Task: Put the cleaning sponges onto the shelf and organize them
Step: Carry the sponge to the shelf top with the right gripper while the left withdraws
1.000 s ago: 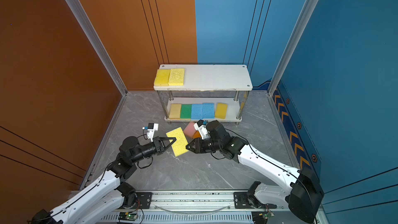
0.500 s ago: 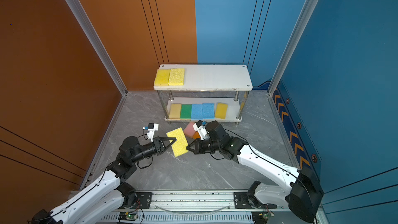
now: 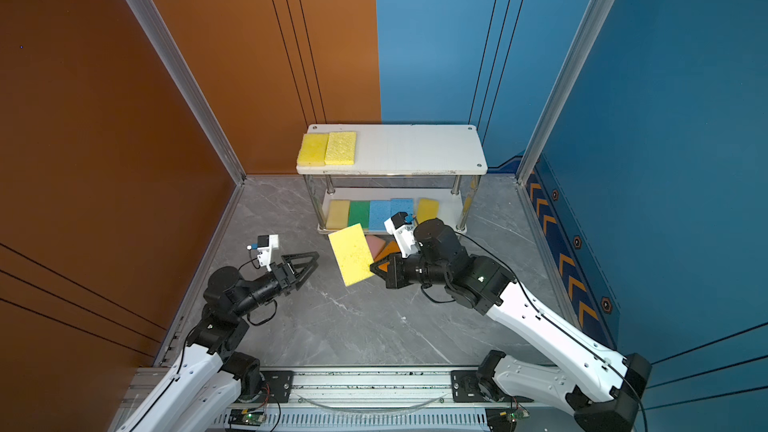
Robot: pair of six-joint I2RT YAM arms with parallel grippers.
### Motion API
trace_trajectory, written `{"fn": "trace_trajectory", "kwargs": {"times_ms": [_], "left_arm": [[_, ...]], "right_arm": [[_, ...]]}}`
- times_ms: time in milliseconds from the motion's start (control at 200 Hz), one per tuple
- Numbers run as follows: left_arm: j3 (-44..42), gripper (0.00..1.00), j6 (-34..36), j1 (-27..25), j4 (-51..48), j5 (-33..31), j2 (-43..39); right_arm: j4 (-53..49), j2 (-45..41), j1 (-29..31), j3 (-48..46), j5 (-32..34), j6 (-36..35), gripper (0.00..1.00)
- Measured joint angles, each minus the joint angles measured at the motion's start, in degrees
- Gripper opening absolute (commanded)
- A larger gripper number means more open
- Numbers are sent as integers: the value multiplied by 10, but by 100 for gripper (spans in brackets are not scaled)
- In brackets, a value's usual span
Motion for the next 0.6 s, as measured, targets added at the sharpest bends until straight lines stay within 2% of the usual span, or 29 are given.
{"fn": "trace_trajectory", "kwargs": {"times_ms": [130, 290, 425, 596], "left_arm": [[0, 92, 12, 24, -48, 3, -29], [-5, 93, 14, 26, -79, 5, -41], [-8, 93, 30, 28, -119, 4, -56], [5, 94, 86, 29, -210, 3, -64]], "right_arm": [[-39, -4, -5, 81, 45, -19, 0], [-57, 34, -21, 201, 96, -38, 1], [-60, 98, -54, 299, 125, -59, 1], [-61, 204, -127, 401, 123, -68, 1]]}}
